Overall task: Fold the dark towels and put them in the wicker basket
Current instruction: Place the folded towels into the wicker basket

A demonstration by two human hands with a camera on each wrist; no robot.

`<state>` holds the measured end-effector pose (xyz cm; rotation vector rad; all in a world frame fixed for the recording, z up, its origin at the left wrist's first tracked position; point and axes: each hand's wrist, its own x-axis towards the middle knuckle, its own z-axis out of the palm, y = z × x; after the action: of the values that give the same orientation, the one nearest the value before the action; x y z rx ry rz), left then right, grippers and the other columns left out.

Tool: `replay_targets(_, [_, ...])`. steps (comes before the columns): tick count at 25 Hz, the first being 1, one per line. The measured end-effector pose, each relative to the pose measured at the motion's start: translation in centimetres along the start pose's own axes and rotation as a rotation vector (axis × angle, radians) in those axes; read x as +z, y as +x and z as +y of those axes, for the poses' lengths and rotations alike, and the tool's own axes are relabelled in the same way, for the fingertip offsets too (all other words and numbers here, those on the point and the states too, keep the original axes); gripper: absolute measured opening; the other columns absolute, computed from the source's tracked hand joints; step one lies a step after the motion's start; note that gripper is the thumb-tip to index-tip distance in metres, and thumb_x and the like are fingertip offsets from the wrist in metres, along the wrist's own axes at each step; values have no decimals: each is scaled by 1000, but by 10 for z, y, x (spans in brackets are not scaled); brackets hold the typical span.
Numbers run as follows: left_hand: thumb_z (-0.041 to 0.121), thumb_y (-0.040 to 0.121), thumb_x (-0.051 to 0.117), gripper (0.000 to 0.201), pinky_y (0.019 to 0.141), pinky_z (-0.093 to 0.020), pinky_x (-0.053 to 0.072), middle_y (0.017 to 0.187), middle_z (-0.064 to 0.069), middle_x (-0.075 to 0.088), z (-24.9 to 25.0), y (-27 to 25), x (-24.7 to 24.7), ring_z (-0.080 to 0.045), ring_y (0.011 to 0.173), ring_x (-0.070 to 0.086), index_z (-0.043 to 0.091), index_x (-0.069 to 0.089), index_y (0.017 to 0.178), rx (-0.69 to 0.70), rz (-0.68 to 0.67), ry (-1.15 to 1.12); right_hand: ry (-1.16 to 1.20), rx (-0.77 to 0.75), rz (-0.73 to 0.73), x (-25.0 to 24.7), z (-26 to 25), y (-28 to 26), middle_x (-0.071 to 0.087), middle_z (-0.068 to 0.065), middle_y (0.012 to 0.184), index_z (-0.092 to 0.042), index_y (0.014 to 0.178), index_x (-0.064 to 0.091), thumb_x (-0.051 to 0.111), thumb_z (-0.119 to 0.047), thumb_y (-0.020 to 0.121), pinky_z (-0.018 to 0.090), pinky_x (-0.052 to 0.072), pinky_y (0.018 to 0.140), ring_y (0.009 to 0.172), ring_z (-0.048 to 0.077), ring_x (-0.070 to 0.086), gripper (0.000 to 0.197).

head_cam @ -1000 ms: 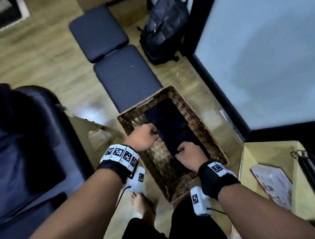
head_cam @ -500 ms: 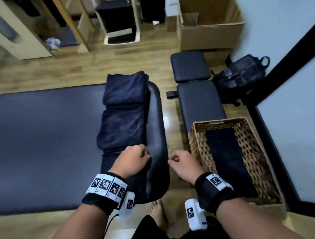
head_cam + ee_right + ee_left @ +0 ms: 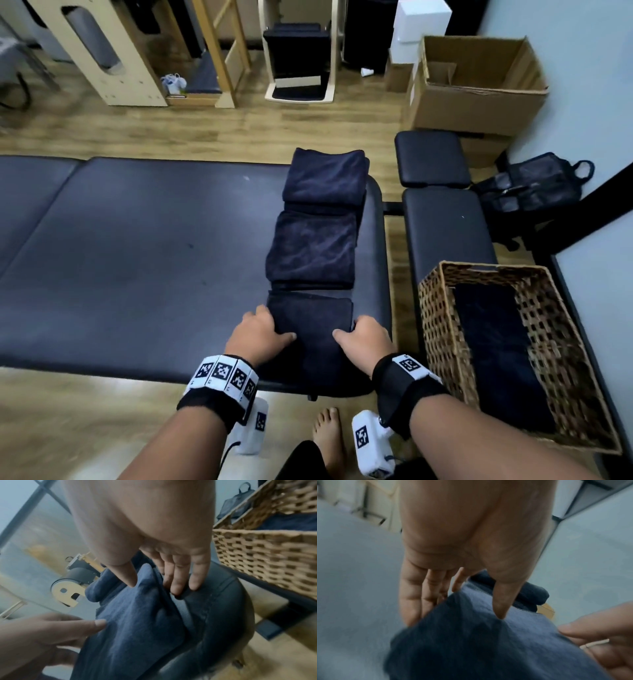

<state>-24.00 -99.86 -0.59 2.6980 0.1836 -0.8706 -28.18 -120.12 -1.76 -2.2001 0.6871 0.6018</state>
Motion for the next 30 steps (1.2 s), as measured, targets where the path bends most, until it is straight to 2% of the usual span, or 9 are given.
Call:
replay_targets(3, [49,88,64,62,99,-38,44,130,-21,53,0,0,9,-36,119,55,2,49,126,-25,32,-41,132,89,34,10,-8,2,67,8,103,-9,101,61,70,-39,80,36,54,87,105,34,63,38])
replay_targets(7, [43,90,64,47,92,-34,47,122,-17,63,1,-1,12,-34,116,59,5,56,116,-6,16,-65,115,134,52,15,-11,-1,64,10,112,-8,114,53,80,-33,76,34,52,88,111,33,62,53])
replay_targets(11, [43,85,69,45,88,-34,49,116,-12,65,10,-2,16,-30,110,61,9,57,112,52,-64,-30,137,151,3,6,7,-2,69,4,96,-12,95,62,79,-25,71,32,55,80,95,29,66,31])
replay_targets(16, [41,81,73,27,80,-32,53,95,-5,70,42,6,20,-23,93,66,16,63,85,112,-136,-223,254,183,48,-17,43,-6,72,2,90,-14,92,70,77,-24,68,32,56,76,87,26,67,27])
replay_targets(19, [43,67,75,35,82,-39,59,85,-2,75,75,20,33,-18,82,71,12,71,84,150,-230,-287,350,242,56,-34,73,-1,73,2,86,-14,87,71,72,-24,63,38,60,79,86,27,69,26])
replay_targets(22, [51,52,74,49,84,-42,59,83,2,77,118,33,56,-15,81,73,15,73,85,197,-270,-281,442,283,72,-60,107,5,73,2,87,-16,84,70,70,-21,64,41,60,80,85,25,69,21])
replay_targets(25, [44,63,76,37,85,-41,58,88,3,75,177,25,72,-17,87,70,18,68,88,260,-240,-217,524,324,120,-93,142,11,71,0,89,-22,81,66,69,-14,73,33,57,79,85,23,67,12])
replay_targets(28, [36,77,75,28,89,-39,55,98,2,72,250,26,95,-20,94,67,21,63,98,327,-252,-130,583,427,186,-133,191,24,70,1,92,-22,87,68,69,-19,74,34,57,80,88,25,67,13])
replay_targets(30, [33,80,75,25,89,-39,55,98,0,72,300,36,114,-22,95,67,21,64,99,358,-284,-89,641,502,222,-152,224,39,70,3,93,-18,91,68,72,-21,74,35,57,80,87,27,66,18])
